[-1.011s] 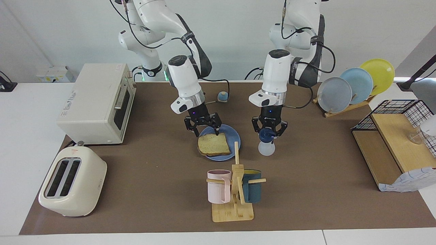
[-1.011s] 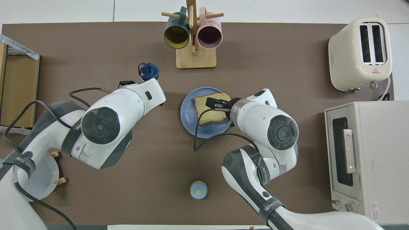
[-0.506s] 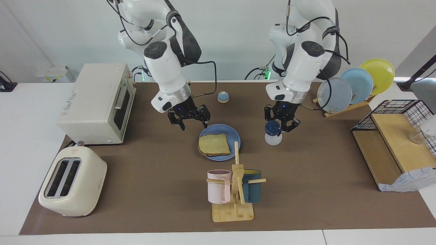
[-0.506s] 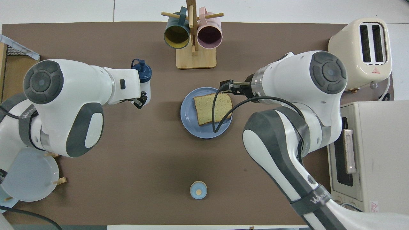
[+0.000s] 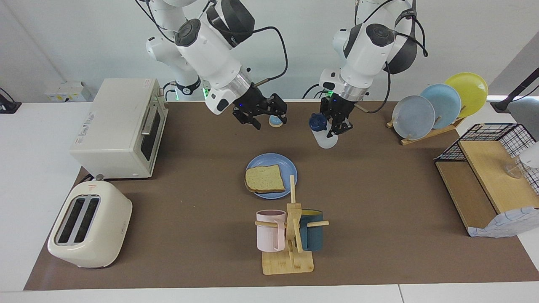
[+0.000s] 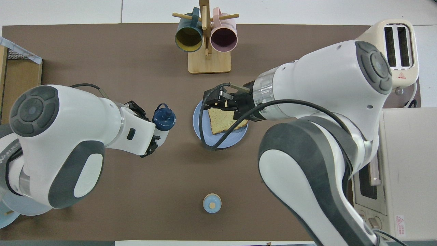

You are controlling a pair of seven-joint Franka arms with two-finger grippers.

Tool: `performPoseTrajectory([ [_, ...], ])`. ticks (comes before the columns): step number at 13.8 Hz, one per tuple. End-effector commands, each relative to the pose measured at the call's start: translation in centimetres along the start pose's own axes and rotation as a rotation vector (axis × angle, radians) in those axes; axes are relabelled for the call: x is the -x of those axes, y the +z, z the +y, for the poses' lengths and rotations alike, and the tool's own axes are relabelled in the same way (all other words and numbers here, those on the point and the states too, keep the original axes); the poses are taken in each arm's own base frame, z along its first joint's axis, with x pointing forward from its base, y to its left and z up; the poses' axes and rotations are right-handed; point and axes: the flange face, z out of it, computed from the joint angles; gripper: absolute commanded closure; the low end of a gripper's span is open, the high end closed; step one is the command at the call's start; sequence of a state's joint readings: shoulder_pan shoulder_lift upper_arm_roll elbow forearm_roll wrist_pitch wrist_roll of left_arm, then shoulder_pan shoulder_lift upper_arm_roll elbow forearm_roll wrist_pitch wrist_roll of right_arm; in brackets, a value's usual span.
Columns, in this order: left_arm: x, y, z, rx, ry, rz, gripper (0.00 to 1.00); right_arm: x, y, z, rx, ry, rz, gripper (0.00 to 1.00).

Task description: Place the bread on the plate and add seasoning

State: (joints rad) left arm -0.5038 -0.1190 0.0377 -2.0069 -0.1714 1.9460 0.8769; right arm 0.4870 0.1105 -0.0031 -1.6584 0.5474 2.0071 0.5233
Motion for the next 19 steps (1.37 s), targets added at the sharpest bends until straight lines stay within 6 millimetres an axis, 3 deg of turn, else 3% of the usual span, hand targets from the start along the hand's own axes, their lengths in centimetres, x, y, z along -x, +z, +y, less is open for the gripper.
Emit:
performPoseTrajectory([
  [1,0.0,-0.3,2.4,0.045,0.081,-0.003,1.0,3.3,-1.7,-2.5,-0.037,0.032,-0.015,0.34],
  [3,-0.1,0.4,3.5,0.053,0.1,-0.008,1.0,5.2,-1.9,-4.6,-0.043,0.029,-0.013,0.38],
  [5,-0.1,0.5,3.6,0.057,0.113,-0.009,1.0,7.6,-0.6,-6.5,-0.038,-0.013,-0.019,0.4],
  [9,0.0,0.4,3.7,0.058,0.113,-0.006,1.0,7.9,-0.1,-6.1,0.018,-0.094,0.036,0.42],
  [16,0.0,0.9,3.9,0.064,0.125,-0.01,1.0,7.6,0.9,-6.6,-0.02,-0.091,0.084,0.66],
  [19,0.0,0.8,3.9,0.063,0.126,-0.006,1.0,7.8,2.3,-6.9,-0.018,-0.101,0.082,0.67],
])
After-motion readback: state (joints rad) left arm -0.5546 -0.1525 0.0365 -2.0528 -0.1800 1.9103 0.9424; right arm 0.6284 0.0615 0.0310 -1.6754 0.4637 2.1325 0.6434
